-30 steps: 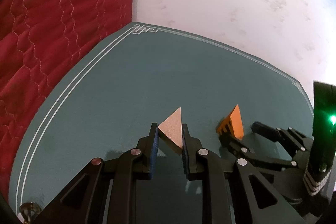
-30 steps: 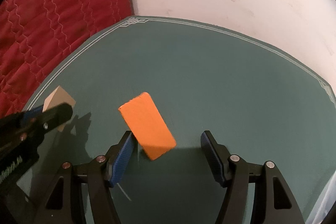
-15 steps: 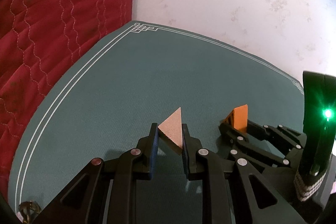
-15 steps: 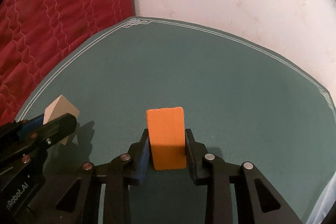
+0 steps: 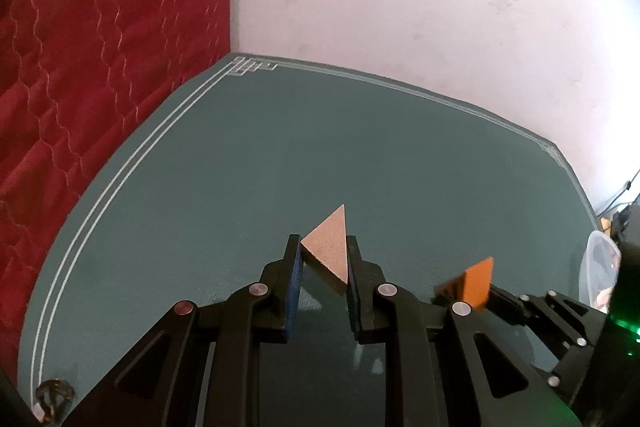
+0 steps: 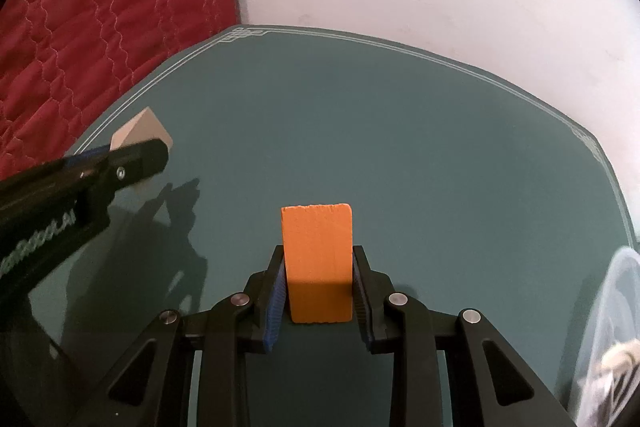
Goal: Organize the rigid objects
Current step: 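Carry the orange block into the basin and open the right gripper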
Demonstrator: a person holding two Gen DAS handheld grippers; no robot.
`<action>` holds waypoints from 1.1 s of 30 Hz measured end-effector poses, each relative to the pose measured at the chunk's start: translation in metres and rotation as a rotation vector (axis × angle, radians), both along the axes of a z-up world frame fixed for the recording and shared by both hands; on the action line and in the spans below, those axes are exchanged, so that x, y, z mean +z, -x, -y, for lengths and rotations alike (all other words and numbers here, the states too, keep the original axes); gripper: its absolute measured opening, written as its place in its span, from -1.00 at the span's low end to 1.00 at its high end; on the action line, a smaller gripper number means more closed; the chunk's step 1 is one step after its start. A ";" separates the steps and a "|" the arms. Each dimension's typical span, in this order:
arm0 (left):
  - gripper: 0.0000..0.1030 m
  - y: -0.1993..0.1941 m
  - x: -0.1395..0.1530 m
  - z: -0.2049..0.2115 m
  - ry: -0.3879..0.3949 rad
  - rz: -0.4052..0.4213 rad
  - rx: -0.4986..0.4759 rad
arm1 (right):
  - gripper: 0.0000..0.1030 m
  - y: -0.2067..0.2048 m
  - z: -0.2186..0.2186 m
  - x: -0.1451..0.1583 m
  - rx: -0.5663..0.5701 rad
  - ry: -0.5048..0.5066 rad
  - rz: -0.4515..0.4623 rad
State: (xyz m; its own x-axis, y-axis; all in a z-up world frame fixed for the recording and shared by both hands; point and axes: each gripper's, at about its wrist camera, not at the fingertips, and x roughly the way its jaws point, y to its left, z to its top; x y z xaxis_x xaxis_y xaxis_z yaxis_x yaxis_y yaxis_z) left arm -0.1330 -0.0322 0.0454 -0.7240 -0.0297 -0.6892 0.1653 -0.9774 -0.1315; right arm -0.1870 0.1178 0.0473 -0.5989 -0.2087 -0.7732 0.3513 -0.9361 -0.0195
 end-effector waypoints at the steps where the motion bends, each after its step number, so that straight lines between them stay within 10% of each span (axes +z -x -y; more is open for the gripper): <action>1: -0.61 -0.001 0.001 -0.002 0.005 -0.003 -0.005 | -0.38 -0.002 -0.003 0.001 -0.008 0.003 0.001; 33: -0.61 -0.024 0.014 -0.050 0.081 -0.065 -0.139 | -0.39 -0.090 -0.111 0.059 -0.303 0.190 -0.117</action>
